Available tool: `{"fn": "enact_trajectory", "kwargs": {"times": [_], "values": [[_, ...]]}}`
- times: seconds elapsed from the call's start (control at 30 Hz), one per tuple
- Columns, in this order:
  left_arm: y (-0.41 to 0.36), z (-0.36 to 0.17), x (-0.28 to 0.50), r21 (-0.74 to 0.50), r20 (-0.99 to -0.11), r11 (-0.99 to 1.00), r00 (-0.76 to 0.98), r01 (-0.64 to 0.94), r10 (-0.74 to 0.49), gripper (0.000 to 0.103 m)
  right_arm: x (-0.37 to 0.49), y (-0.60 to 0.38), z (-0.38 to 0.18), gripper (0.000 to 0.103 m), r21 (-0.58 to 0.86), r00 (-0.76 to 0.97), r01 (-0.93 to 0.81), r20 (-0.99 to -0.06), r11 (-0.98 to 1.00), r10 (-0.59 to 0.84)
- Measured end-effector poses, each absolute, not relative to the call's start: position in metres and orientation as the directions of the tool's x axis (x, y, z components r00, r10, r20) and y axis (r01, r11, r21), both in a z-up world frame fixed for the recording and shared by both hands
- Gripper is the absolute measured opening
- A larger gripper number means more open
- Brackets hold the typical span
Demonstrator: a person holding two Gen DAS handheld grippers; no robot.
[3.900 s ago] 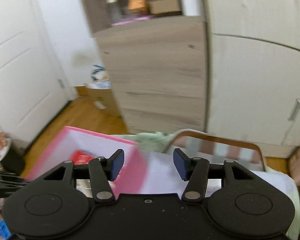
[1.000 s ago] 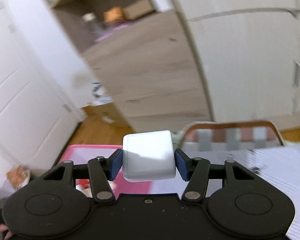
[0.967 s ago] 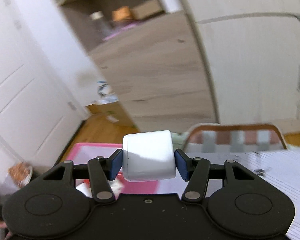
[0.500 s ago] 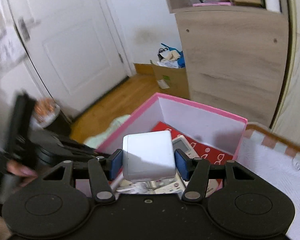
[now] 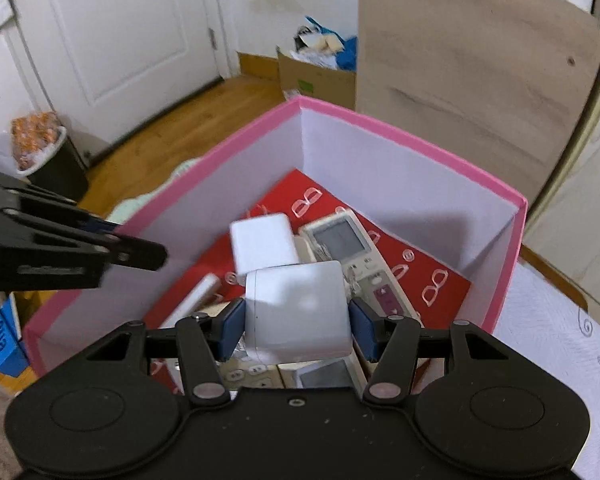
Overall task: Organize rigid objects
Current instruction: 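Lower the large charger into the box and open the right tool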
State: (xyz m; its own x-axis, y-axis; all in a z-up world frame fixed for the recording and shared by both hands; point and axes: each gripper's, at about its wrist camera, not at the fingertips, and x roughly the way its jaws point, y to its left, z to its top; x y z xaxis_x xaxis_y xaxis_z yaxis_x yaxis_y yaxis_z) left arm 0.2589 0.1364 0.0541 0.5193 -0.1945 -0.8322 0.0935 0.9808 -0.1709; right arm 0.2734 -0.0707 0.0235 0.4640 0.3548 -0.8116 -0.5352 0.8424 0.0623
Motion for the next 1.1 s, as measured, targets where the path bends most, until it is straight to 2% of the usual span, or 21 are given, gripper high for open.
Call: {"fn": "enact_trajectory", "kwargs": {"times": [0.33, 1.1], "values": [[0.141, 0.055, 0.257, -0.184, -0.832, 0.978, 0.515, 0.100, -0.209, 0.010, 0.291, -0.074, 0.013, 0.061, 0.156, 0.426, -0.496, -0.813, 0.854, 0.396], [0.138, 0.055, 0.256, -0.171, -0.832, 0.980, 0.518, 0.099, -0.198, 0.010, 0.296, -0.066, 0.017, 0.064, 0.094, 0.486, -0.516, -0.786, 0.852, 0.381]]}}
